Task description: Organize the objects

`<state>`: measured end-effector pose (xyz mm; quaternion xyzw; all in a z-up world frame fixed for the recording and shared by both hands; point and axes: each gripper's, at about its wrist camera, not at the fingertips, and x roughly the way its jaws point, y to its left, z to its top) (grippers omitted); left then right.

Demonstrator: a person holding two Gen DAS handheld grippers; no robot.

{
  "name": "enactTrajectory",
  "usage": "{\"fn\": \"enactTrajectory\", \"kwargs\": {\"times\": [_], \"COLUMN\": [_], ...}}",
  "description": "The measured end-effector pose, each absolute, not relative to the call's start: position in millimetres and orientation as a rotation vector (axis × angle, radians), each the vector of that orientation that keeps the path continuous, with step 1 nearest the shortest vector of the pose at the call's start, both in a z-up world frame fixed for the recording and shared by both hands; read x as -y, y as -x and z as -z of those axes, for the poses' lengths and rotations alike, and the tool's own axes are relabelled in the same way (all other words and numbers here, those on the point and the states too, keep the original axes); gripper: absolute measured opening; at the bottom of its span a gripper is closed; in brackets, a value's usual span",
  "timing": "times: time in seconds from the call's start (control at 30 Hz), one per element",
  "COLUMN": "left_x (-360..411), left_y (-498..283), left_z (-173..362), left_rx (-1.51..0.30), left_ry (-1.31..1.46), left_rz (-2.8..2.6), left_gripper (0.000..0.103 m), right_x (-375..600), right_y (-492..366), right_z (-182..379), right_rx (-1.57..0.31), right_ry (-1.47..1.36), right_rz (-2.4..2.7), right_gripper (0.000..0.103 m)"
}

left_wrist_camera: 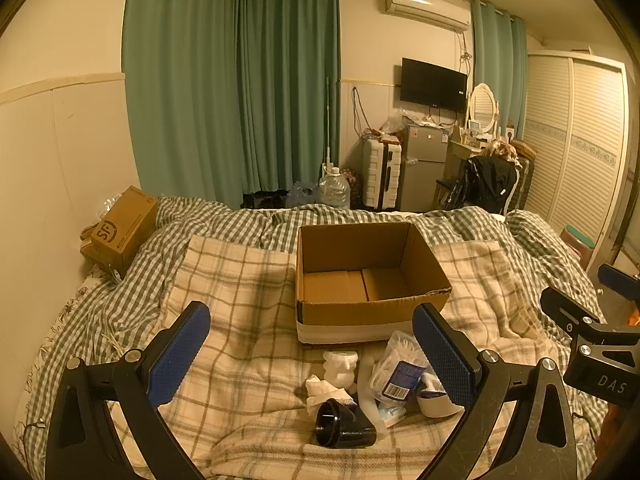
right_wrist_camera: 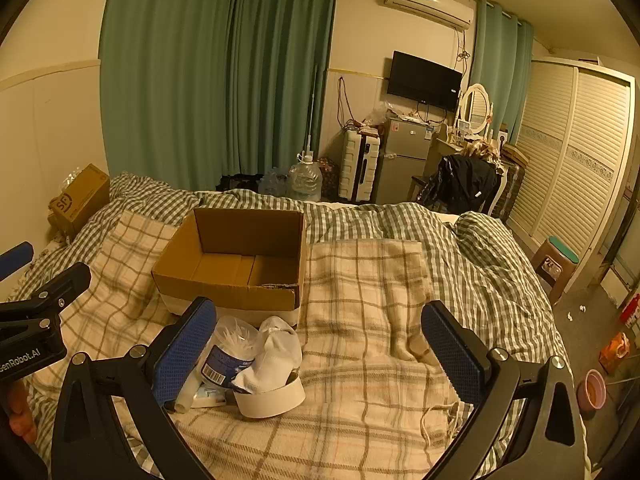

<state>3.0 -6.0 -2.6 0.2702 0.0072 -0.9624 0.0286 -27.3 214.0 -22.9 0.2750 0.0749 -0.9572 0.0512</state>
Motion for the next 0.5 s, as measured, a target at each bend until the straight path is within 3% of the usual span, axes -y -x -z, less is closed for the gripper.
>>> {"fn": "enactTrajectory", "kwargs": {"times": [0.5], "left_x": [7.8], "left_y": [-1.4], "left_z": [2.8], "left_rx": [-0.035], "left_ry": [-0.849], "left_rz": [2.959], "left_gripper": [0.103], "right_x": [-213.8], "right_y": [26.2], "right_z": [22.9], "right_rx": [-0.229], "right_ry": [-0.842], "right_rz": [2.900], "right_gripper": [0.103]}}
